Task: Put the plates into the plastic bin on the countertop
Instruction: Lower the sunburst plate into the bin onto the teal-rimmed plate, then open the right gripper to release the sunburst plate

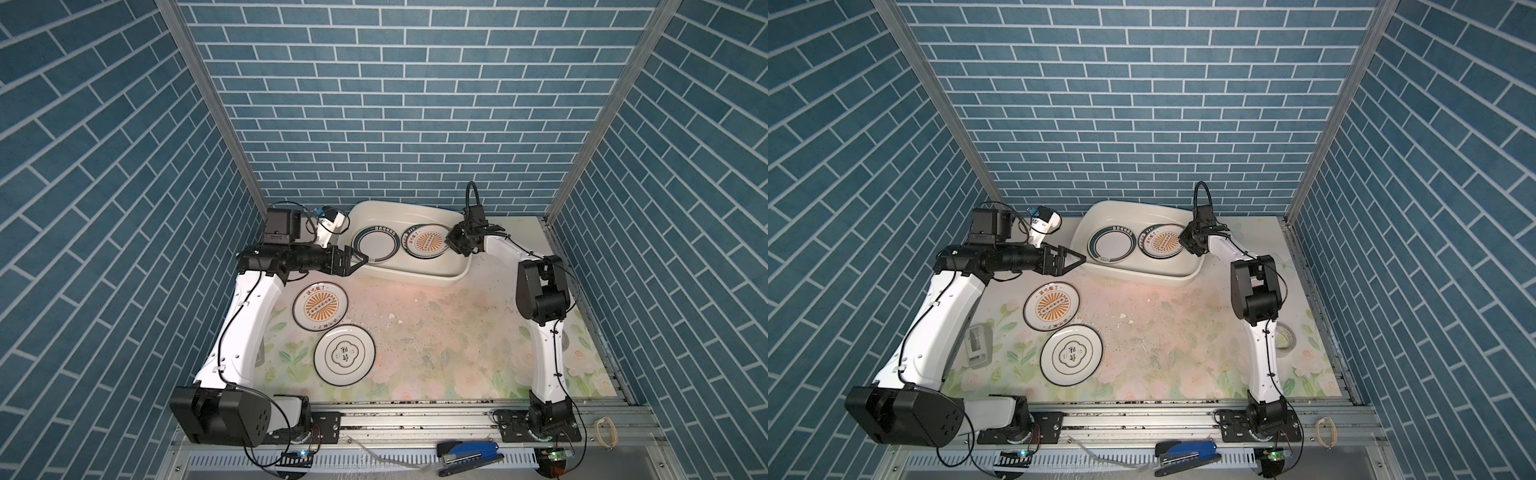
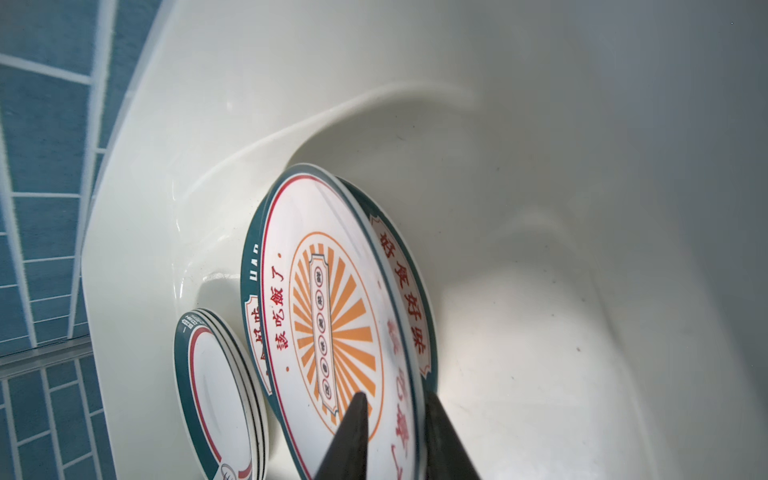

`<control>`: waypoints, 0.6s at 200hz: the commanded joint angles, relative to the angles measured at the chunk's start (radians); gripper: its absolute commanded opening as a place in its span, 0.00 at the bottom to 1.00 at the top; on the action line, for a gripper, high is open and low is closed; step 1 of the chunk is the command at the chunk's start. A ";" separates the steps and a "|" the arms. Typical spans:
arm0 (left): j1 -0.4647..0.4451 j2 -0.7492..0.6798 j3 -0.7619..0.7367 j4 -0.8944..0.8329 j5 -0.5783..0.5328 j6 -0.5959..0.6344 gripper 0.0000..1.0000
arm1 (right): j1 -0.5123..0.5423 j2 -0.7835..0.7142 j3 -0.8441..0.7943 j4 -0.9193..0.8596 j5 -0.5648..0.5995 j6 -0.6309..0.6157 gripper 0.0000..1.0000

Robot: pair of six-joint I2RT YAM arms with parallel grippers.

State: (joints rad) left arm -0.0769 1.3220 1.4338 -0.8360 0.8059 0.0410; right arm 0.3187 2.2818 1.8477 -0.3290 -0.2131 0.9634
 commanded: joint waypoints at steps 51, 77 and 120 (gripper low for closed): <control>0.002 -0.009 0.014 -0.002 0.016 0.005 1.00 | -0.007 -0.004 -0.034 -0.027 0.018 0.020 0.26; 0.001 -0.009 0.013 0.001 0.017 0.006 1.00 | -0.007 -0.011 -0.034 -0.034 0.021 0.016 0.27; 0.002 -0.011 0.012 0.000 0.019 0.006 0.99 | -0.008 -0.019 -0.033 -0.041 0.026 0.015 0.27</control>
State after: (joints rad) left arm -0.0769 1.3220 1.4338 -0.8352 0.8097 0.0410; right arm 0.3187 2.2814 1.8404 -0.3218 -0.2131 0.9630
